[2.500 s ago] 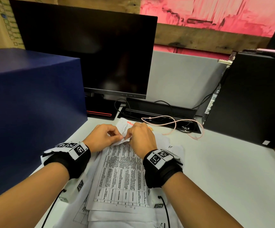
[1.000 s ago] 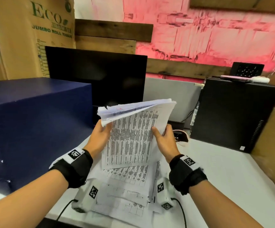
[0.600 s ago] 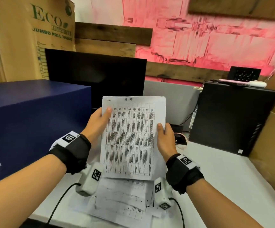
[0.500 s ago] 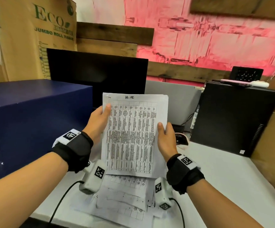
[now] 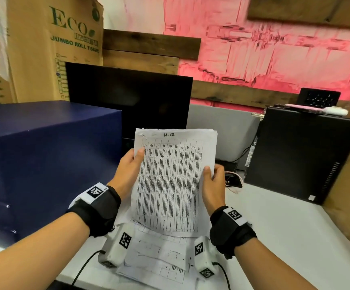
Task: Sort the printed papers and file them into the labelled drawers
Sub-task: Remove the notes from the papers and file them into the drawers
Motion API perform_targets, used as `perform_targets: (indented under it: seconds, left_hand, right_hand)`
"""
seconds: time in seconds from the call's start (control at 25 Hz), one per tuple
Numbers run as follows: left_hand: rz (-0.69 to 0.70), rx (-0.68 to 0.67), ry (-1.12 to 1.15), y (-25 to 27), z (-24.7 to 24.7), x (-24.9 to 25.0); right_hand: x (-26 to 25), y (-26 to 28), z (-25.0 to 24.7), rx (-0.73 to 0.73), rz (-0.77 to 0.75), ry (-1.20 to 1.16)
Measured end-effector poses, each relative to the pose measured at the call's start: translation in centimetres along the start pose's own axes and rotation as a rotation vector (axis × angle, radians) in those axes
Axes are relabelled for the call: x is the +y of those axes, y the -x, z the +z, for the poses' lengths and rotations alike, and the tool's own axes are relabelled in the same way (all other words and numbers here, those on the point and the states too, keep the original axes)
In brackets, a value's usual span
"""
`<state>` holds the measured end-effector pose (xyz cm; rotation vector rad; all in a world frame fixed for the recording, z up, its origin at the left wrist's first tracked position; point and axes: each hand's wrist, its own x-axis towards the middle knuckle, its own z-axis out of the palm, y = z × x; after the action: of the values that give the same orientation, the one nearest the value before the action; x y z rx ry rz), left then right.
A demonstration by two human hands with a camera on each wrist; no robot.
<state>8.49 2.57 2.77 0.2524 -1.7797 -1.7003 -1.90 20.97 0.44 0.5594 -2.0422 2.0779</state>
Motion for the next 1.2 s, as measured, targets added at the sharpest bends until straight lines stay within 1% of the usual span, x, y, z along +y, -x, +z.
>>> perform_targets:
  seconds: [0.08, 0.12, 0.2, 0.28, 0.36, 0.48, 0.56, 0.64, 0.8, 0.96, 1.08, 1.2]
  left_hand:
    - [-0.012, 0.017, 0.038, 0.5, 0.1, 0.0]
    - [0.005, 0.035, 0.059, 0.4, 0.2, 0.5]
    - [0.069, 0.068, 0.08, -0.2, 0.3, 2.0]
    - [0.133, 0.07, 0.079, -0.8, 0.4, 3.6]
    - [0.141, 0.047, 0.073, -0.9, 0.2, 3.8]
    - [0.061, -0.006, -0.013, 0.1, -0.5, 1.4]
    - [0.026, 0.0, -0.034, 0.6, -0.8, -0.1]
    - [0.032, 0.04, -0.028, 0.6, -0.9, -0.5]
    - [0.066, 0.117, -0.017, -0.3, -1.4, 1.4]
    - [0.045, 0.123, -0.088, -1.1, -3.2, 3.0]
    - [0.119, 0.168, -0.092, -0.8, -5.0, 4.5]
    - [0.211, 0.265, -0.11, 1.0, -6.4, 6.2]
  right_hand:
    - [-0.6, 0.2, 0.0, 0.035, -0.037, -0.018]
    - [-1.3, 0.2, 0.1, 0.058, -0.07, -0.03]
    - [-2.6, -0.2, 0.4, 0.098, -0.148, -0.045]
    - [-3.5, -0.6, 0.7, 0.112, -0.194, -0.07]
    - [-3.2, -0.7, 1.0, 0.077, -0.146, -0.075]
    - [-1.2, 0.0, 1.1, 0.019, 0.018, -0.036]
    - [-0.8, 0.6, 1.1, -0.004, 0.076, -0.033]
    - [-1.3, 0.5, 1.2, -0.015, 0.076, -0.027]
    - [-3.0, -0.2, 1.4, -0.075, 0.022, -0.006]
    - [-3.5, 0.3, 2.2, -0.093, -0.022, 0.02]
    - [-3.4, 1.4, 3.3, -0.158, -0.023, 0.014]
    - [-3.4, 2.8, 5.1, -0.218, -0.022, -0.014]
